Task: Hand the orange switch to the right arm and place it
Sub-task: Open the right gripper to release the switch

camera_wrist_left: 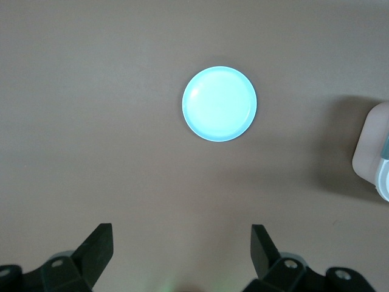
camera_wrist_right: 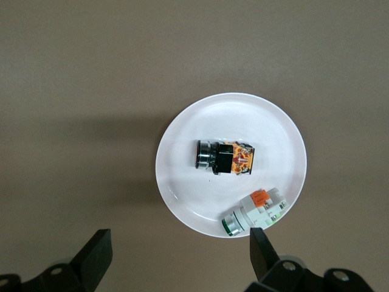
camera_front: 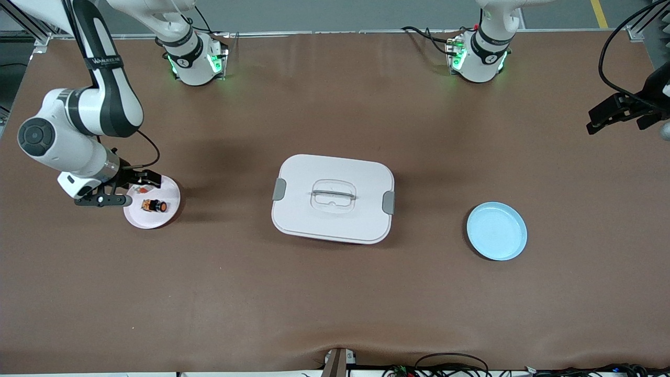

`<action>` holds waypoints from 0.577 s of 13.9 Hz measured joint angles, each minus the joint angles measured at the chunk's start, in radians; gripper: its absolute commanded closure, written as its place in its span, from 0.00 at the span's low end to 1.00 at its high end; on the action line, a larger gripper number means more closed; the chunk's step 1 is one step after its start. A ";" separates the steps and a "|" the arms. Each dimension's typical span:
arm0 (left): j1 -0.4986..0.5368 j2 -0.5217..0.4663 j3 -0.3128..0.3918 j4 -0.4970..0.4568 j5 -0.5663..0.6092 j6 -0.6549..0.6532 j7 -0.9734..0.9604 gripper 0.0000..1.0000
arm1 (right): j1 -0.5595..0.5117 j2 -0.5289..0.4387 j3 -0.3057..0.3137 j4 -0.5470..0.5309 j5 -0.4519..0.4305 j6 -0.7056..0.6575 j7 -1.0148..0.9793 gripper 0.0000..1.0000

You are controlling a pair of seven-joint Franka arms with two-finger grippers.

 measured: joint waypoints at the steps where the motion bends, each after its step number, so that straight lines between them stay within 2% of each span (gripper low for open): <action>1: 0.000 -0.001 0.000 0.000 0.000 0.000 0.000 0.00 | 0.000 -0.013 0.000 0.008 0.000 -0.002 0.007 0.00; 6: 0.000 -0.011 0.000 -0.010 0.000 -0.003 0.000 0.00 | 0.000 -0.067 0.000 0.085 0.002 -0.032 0.020 0.00; 8: 0.000 -0.015 0.000 -0.013 0.000 -0.003 0.000 0.00 | 0.000 -0.068 -0.001 0.137 0.008 -0.087 0.022 0.00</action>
